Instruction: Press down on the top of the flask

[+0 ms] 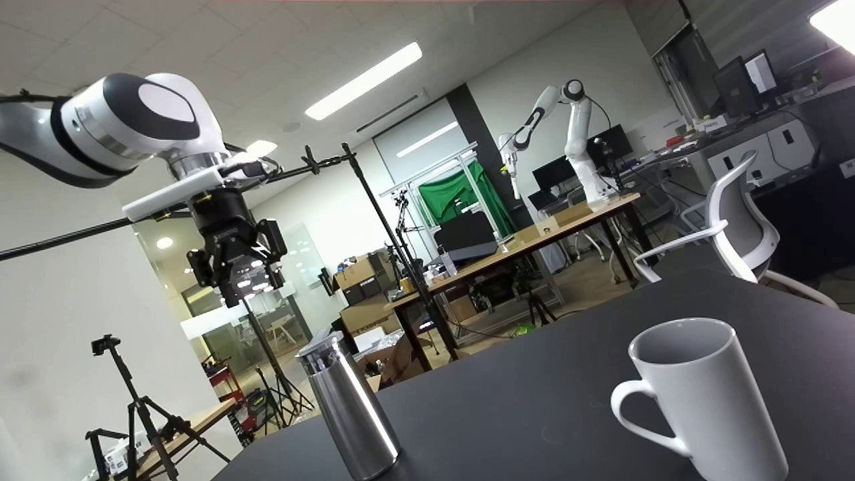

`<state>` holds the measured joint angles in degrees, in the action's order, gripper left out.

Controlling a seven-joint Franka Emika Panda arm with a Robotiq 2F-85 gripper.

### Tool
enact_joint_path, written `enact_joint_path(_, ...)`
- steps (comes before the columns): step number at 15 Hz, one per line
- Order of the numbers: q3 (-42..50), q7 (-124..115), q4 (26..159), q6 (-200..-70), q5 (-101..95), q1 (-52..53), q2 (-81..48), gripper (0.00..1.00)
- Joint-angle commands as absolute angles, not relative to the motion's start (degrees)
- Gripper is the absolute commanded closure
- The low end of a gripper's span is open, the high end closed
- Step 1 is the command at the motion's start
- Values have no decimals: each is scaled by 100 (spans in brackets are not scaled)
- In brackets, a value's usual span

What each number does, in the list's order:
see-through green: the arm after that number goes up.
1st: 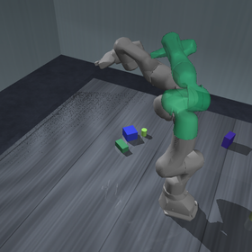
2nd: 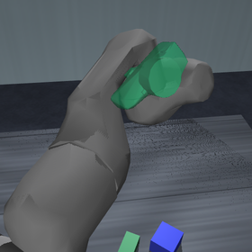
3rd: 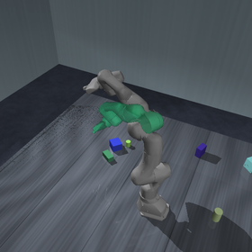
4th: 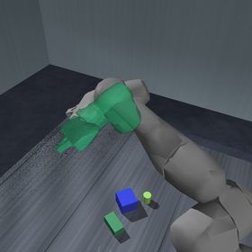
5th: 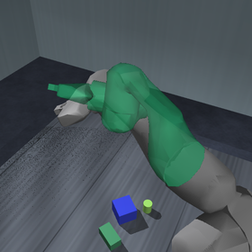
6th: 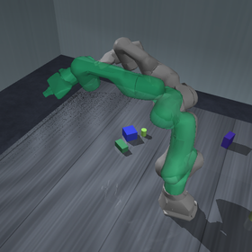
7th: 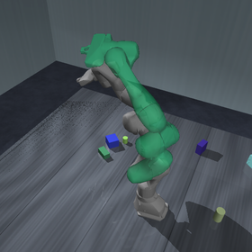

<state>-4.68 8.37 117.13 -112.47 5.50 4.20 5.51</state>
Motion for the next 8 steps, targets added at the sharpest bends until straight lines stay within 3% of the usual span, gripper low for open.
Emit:
enact_joint_path(1, -424, 751, 11592, -10973, 459, 411, 560, 0)
enact_joint_path(8, -425, 830, 11693, -10822, 546, 422, 548, 0)
